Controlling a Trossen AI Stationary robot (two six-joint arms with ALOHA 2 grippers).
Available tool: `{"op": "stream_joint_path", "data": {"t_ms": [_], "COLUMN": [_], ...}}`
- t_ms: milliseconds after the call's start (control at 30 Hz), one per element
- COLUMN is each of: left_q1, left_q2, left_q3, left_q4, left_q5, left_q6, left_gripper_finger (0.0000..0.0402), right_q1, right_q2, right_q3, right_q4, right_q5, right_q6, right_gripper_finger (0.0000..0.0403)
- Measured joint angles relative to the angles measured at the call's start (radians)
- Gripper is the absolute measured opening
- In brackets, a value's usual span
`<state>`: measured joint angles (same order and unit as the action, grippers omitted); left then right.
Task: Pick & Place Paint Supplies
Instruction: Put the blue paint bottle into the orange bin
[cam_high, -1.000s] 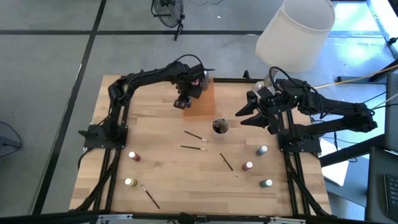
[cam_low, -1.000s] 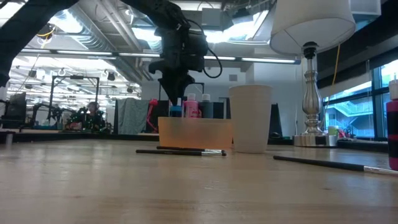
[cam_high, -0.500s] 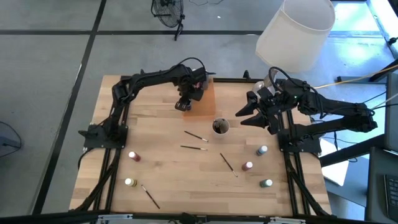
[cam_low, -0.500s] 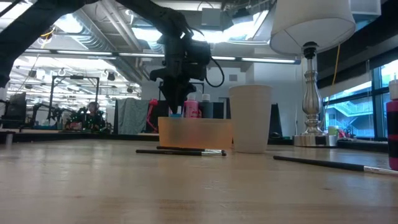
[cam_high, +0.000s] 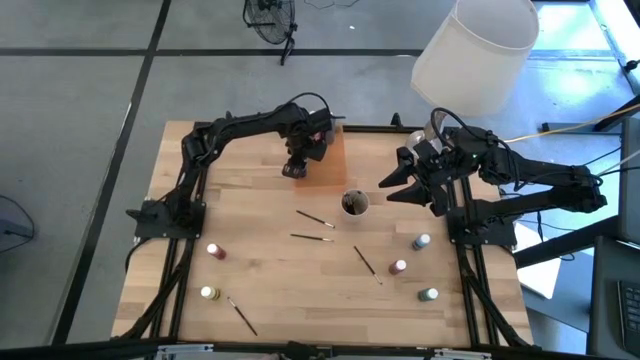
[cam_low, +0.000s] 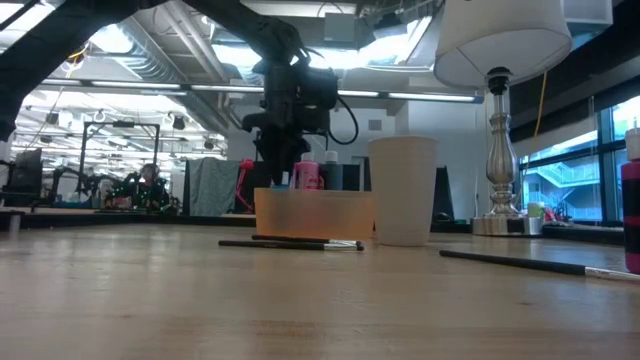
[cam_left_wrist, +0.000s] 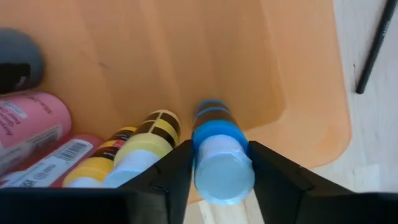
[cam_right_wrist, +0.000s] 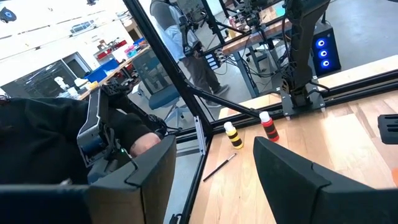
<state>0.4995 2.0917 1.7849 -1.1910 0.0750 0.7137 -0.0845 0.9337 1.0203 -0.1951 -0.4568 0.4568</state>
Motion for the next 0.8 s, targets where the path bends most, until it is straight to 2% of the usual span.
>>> {"op": "stream_joint_path", "data": {"t_ms": [100, 233, 467, 800], "left_q1": [0.000, 0.000, -0.007, -0.016], "left_q2": [0.000, -0.001, -0.038, -0.091], "left_q3": [0.000, 0.000, -0.002, -0.002], "left_q4": [-0.010, -0.018, -0.024, -0.021], "left_q5": [-0.005, -0.005, -0.015, -0.104], "left_q6": [-0.012, -0.022, -0.031, -0.062], "left_gripper_finger": [0.0180, 0.0195, 0.0199, 0.0200], "right_q1": [0.000, 0.000, 0.000, 0.000], "right_q2": [0.000, 0.000, 0.000, 0.000], "right_q3": [0.000, 0.000, 0.000, 0.000], "right_q4": [0.000, 0.004, 0.016, 0.021], "right_q5": [0.000, 0.000, 0.000, 0.000], "right_q6": [0.000, 0.000, 0.000, 0.000], "right_gripper_finger": [0.0220, 0.0220, 0.0220, 0.0220]}}
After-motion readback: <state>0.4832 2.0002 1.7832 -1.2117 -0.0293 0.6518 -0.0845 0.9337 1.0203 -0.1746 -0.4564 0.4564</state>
